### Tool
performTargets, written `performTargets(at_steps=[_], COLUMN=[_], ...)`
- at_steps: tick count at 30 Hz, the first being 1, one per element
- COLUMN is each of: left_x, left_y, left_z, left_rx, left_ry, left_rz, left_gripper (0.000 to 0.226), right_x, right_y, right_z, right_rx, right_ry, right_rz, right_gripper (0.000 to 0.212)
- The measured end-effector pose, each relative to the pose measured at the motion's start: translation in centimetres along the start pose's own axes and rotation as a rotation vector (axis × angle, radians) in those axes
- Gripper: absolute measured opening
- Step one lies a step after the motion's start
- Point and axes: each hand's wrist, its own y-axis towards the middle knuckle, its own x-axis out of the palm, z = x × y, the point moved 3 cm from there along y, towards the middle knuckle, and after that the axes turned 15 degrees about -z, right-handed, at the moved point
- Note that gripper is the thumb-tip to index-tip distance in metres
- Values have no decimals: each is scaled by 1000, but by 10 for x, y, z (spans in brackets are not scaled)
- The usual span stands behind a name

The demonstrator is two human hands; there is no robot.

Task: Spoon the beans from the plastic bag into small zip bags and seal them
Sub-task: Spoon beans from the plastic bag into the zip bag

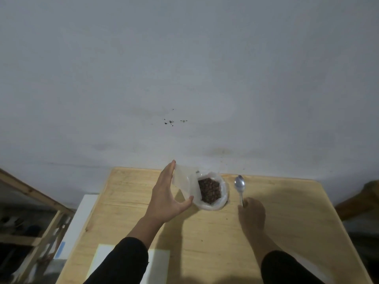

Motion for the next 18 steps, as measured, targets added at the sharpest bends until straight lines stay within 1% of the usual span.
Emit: performTargets(at_steps=[3,7,11,13,15,16,18], left_x=[0,1,0,-3,-7,-10,-16], left_y=[3,5,4,3,2,1,0], left_z=[-1,-3,-5,-7,-7,-7,-6], left_rx=[-1,-9,-11,-19,-18,-11,-3], left_ry=[20,31,15,2,-7,-9,-5], left_rz=[2,10,28,48,74,87,107], left_gripper=[107,109,111,112,112,111,112], right_x=[2,2,-15,-24,-31,-33,-38], right_y=[4,1,-8,-16,-24,-29,-34], right_z=[1,3,0,-6,-17,-24,-37], right_rx=[58,125,120,80,-6,-56,-142], right_ry=[58,176,349,414,509,546,589], right_rz=[30,-41,-80,-15,46,58,25], right_gripper=[12,14,10,13,16,15,17])
